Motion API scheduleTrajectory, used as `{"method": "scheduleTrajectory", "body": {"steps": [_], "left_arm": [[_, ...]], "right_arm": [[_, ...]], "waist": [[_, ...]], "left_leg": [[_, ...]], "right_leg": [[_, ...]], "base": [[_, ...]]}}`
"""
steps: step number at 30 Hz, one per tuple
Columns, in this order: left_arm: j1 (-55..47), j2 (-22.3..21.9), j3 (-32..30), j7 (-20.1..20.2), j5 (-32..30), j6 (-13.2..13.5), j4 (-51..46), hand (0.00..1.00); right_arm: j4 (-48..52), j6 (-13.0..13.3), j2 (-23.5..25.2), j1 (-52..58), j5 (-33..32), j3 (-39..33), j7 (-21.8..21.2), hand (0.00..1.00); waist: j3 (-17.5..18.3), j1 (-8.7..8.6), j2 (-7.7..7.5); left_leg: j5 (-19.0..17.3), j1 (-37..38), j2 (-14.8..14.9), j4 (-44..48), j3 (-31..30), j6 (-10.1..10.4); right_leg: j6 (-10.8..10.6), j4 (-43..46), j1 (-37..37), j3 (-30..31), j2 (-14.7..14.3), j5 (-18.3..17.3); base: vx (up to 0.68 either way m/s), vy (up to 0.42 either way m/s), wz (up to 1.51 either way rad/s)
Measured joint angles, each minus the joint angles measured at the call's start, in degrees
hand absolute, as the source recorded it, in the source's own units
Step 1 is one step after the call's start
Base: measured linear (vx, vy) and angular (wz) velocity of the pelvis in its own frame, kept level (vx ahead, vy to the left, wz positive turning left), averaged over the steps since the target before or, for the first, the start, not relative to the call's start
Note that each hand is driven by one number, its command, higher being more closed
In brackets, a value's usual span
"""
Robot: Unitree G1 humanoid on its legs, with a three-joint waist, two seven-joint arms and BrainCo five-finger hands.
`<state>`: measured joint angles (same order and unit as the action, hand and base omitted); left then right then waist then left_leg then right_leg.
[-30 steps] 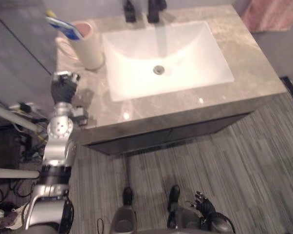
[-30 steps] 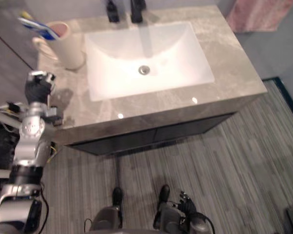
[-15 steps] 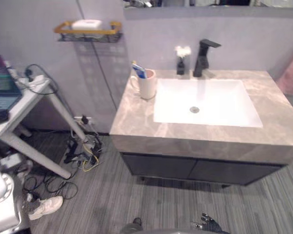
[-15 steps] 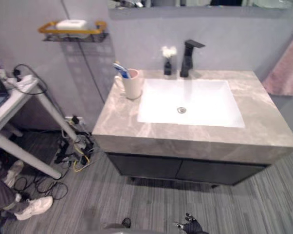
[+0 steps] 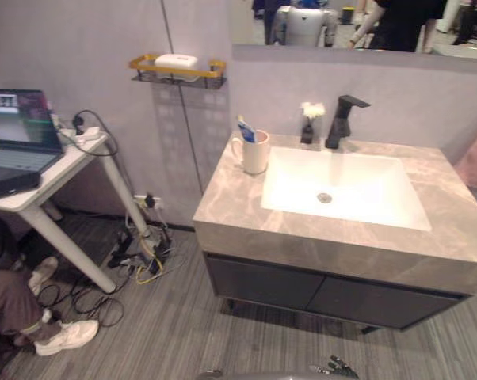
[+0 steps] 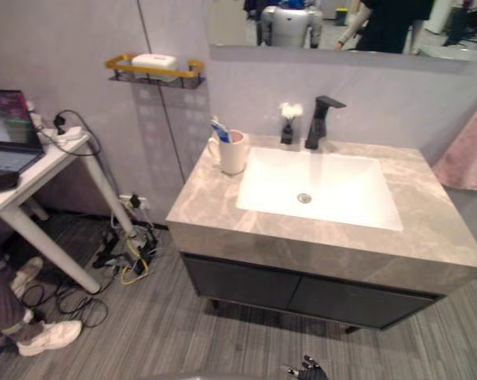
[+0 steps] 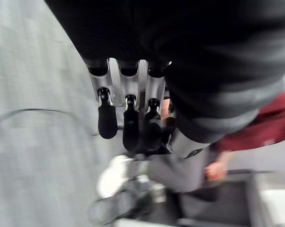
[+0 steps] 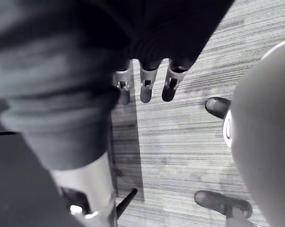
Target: Organize washtable
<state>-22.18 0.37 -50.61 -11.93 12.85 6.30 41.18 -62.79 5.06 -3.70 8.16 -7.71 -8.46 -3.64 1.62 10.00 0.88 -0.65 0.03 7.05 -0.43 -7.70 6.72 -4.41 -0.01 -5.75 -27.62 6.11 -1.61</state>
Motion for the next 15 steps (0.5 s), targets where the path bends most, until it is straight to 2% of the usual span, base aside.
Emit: {"method": "scheduleTrajectory", "body": {"steps": [3,6,10,13,15], "left_arm": [[2.1,-1.1,4.2,3.6,0.1,-1.9,12.4,0.0],[2.1,-3.9,9.7,6.6,0.1,-3.6,17.2,0.0],[4.0,-3.3,15.6,9.3,1.7,-3.8,18.8,0.0],[5.0,-2.2,17.6,9.6,1.6,-3.8,19.6,0.0],[6.5,-1.7,19.2,9.6,1.6,-3.7,19.5,0.0]], "right_arm": [[-1.4,0.1,0.6,-0.1,0.4,-1.1,0.5,0.0],[-1.6,0.1,1.0,0.0,0.5,-2.3,1.2,0.0],[-2.1,0.1,1.1,-0.3,0.3,-2.2,1.2,0.0],[-3.5,0.1,1.0,-1.7,0.3,-2.2,1.2,0.0],[-3.5,0.1,1.0,-1.8,0.3,-2.2,1.2,0.0]], "waist": [[-0.1,-0.51,-1.04],[-0.1,-1.69,-1.01],[-0.1,-2.17,-0.89],[-0.3,-3.07,-1.38],[-1.2,-3.04,-1.41]], "left_leg": [[0.0,1.1,0.0,-1.3,0.7,-0.1],[0.1,2.5,0.0,-3.0,1.9,-0.1],[0.1,2.8,0.0,-3.7,3.1,-0.1],[0.0,2.9,-0.3,-3.8,3.3,-0.1],[0.0,3.3,-0.6,-3.6,3.3,-0.1]], "right_leg": [[-0.2,-0.2,0.1,0.6,0.2,-0.6],[-0.7,-0.3,0.2,1.8,0.4,-0.9],[-0.9,-0.1,0.9,2.6,0.4,-0.6],[-0.9,0.0,0.8,2.7,0.5,-0.6],[-0.9,-0.1,0.4,2.7,0.8,-0.6]], "base": [[0.0,0.016,-0.11],[0.04,0.022,-0.18],[0.1,0.022,-0.14],[0.12,0.021,-0.02],[0.09,0.044,0.07]]}}
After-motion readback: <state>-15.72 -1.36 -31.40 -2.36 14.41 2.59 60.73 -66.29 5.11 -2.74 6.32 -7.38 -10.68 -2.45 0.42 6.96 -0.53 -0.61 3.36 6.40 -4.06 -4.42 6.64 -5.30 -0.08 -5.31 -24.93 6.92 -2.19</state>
